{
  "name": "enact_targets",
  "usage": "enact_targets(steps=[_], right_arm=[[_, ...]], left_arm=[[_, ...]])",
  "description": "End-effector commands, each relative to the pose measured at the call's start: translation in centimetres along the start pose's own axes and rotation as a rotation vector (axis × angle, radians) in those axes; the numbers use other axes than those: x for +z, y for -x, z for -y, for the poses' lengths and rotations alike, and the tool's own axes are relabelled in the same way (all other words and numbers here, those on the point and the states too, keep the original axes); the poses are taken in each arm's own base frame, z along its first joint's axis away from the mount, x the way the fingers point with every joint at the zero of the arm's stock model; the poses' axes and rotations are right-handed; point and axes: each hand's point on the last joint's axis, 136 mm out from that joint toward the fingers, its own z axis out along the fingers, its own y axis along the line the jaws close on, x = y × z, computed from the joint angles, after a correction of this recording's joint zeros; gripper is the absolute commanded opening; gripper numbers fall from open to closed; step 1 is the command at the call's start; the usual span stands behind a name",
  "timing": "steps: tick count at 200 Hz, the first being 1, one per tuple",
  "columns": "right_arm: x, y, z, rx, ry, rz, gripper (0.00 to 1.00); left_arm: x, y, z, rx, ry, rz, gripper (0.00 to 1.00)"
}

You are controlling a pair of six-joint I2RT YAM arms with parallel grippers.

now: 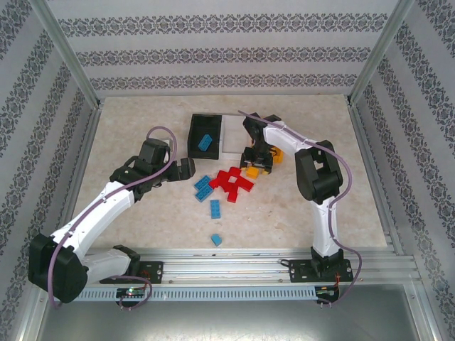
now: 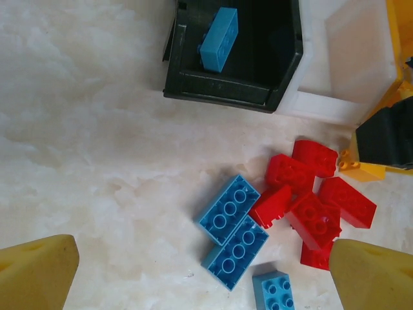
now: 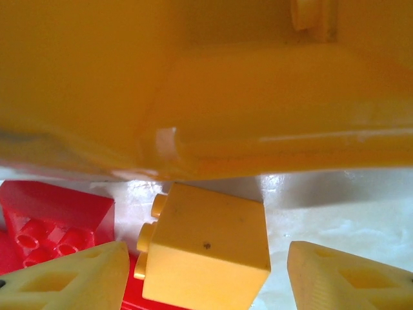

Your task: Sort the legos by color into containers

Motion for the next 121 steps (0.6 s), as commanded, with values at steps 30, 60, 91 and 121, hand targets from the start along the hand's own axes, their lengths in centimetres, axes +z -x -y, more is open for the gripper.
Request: enact_targets(steps=[30, 60, 91, 121], right_arm=[[0.9, -0.4, 0.1, 0.004, -0.027, -0.016, 0.51], [0.5, -0.4, 0.2, 0.002, -0.020, -0.013, 0.43], [-0.8, -0.4, 0.3, -0.002, -0.001, 0.002, 0.41], [-3.6, -0.7, 0.5, -0.024, 0.018, 0.036, 0.41]], left_arm=[[0.2, 1.7, 0.4, -0.004, -0.003, 0.039, 1.00], [0.5, 1.6, 0.2, -0.020, 0.020, 0.015, 1.00], [1.0, 1.5, 0.2, -0.025, 0.016, 0.004, 1.00], [1.0, 2.0, 0.4, -0.025, 0.004, 0.031, 1.00]])
